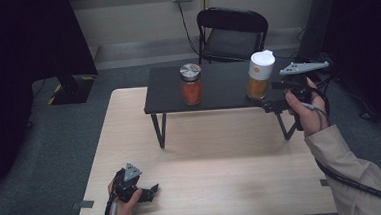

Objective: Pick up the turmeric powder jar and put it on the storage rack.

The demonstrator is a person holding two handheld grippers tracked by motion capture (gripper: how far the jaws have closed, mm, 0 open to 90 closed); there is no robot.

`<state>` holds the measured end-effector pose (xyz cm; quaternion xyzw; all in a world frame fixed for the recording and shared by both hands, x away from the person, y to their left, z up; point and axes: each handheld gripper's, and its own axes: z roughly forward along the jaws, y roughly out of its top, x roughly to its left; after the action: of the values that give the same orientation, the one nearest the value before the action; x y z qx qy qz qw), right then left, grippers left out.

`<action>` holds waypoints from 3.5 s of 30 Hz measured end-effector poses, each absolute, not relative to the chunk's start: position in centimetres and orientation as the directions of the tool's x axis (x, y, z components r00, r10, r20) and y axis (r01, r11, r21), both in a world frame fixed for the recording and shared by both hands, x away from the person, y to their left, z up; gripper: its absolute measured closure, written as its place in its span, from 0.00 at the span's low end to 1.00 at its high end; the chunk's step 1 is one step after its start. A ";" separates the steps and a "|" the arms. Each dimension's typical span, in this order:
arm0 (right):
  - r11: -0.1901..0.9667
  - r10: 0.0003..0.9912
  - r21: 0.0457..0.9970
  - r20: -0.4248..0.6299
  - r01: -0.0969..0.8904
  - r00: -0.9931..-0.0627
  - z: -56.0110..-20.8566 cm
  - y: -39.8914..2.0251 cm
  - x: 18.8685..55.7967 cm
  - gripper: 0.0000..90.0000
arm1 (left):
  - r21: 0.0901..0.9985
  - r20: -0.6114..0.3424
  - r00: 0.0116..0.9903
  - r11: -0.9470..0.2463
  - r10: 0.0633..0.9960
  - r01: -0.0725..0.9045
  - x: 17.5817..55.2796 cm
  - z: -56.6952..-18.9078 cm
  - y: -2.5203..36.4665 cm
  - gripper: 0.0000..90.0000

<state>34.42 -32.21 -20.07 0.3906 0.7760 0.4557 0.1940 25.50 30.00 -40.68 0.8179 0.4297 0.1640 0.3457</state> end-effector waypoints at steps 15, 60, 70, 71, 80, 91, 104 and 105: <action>0.229 0.769 0.879 0.100 0.417 -0.632 -21.5 -33.1 33.2 0.00 | 0.706 -0.029 0.577 -0.392 0.816 0.589 25.5 -40.7 30.0 0.00; 0.241 0.689 0.887 0.129 0.394 -0.713 -26.7 -33.0 30.4 0.00 | 0.706 -0.029 0.577 -0.392 0.816 0.589 25.5 -40.7 30.0 0.00; 0.251 0.672 0.883 0.136 0.396 -0.728 -27.8 -32.9 30.0 0.00 | 0.706 -0.029 0.577 -0.392 0.816 0.590 25.5 -40.7 30.0 0.00; 0.248 0.670 0.884 0.139 0.396 -0.729 -28.0 -32.9 29.9 0.00 | 0.706 -0.029 0.577 -0.392 0.816 0.589 25.5 -40.7 30.0 0.00; 0.248 0.662 0.882 0.148 0.401 -0.734 -29.0 -32.3 29.7 0.00 | 0.706 -0.029 0.577 -0.392 0.816 0.590 25.5 -40.7 30.0 0.00; 0.259 0.650 0.876 0.155 0.408 -0.744 -30.4 -32.1 29.7 0.00 | 0.706 -0.029 0.577 -0.392 0.816 0.590 25.5 -40.7 30.0 0.00; 0.257 0.639 0.869 0.175 0.423 -0.749 -32.1 -32.1 29.4 0.00 | 0.706 -0.029 0.577 -0.392 0.816 0.590 25.5 -40.7 30.0 0.00; 0.256 0.639 0.870 0.175 0.422 -0.749 -32.3 -32.1 29.4 0.00 | 0.706 -0.029 0.577 -0.392 0.816 0.590 25.5 -40.7 30.0 0.00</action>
<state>29.37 -32.06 -32.29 0.3379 0.7853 0.5077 0.1069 25.51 30.01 -40.68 0.8180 0.4296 0.1638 0.3457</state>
